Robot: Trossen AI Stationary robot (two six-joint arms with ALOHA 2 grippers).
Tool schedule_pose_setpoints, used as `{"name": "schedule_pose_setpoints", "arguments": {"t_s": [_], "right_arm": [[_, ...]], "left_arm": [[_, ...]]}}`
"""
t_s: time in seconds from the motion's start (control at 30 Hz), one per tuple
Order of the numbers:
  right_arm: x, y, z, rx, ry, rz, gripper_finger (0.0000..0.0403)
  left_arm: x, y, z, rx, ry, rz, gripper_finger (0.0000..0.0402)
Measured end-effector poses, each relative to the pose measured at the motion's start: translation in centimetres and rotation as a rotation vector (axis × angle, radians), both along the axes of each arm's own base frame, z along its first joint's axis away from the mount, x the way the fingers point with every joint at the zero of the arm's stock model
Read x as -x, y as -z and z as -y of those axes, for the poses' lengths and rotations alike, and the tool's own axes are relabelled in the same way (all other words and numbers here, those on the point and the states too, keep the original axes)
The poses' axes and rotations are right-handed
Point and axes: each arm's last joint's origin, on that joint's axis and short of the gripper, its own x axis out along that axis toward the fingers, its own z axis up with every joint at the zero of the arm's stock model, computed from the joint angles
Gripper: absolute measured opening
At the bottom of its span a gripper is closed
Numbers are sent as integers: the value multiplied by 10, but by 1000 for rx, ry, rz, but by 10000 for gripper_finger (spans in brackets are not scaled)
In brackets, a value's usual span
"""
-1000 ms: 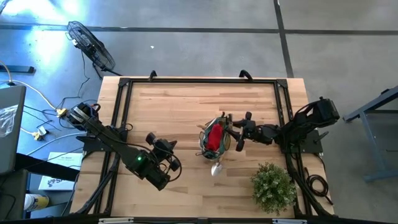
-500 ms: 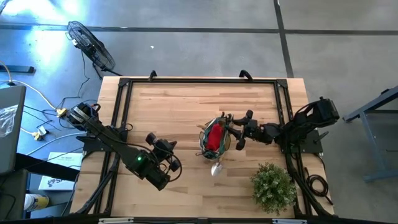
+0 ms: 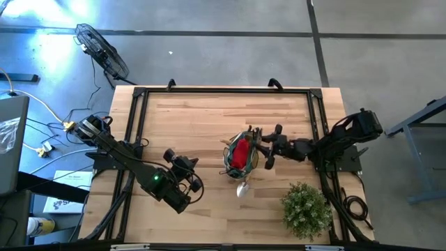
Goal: Pick & Place Garden tools in Gardening bag
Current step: Put the right brown trowel into the green gardening bag
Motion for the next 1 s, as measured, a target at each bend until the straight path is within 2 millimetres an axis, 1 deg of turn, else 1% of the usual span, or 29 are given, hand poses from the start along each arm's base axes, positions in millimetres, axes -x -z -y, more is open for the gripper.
{"name": "schedule_pose_setpoints", "arguments": {"t_s": [0.17, 0.33, 0.47, 0.67, 0.8, 0.93, 1.0], "right_arm": [[0, 5, -5, -16, -48, -46, 107], [1, 6, -12, -11, -74, -57, 92], [2, 9, -16, -8, -34, -91, 84], [4, 16, -20, -18, -23, -151, 55], [4, 17, -20, -24, -25, -167, 60], [5, 19, -20, -36, -10, -174, 93], [5, 18, -20, -32, -11, -169, 102]], "left_arm": [[0, 0, 0, 0, 0, 1, 0], [0, 0, 0, 1, 0, 1, 0], [-1, 0, 0, 5, 0, 6, 0], [-1, 0, 1, 12, 0, 12, 0], [-1, 0, 1, 14, 1, 14, 0], [-1, 0, 1, 14, 1, 15, 0], [-1, 0, 1, 16, 1, 18, 0]]}}
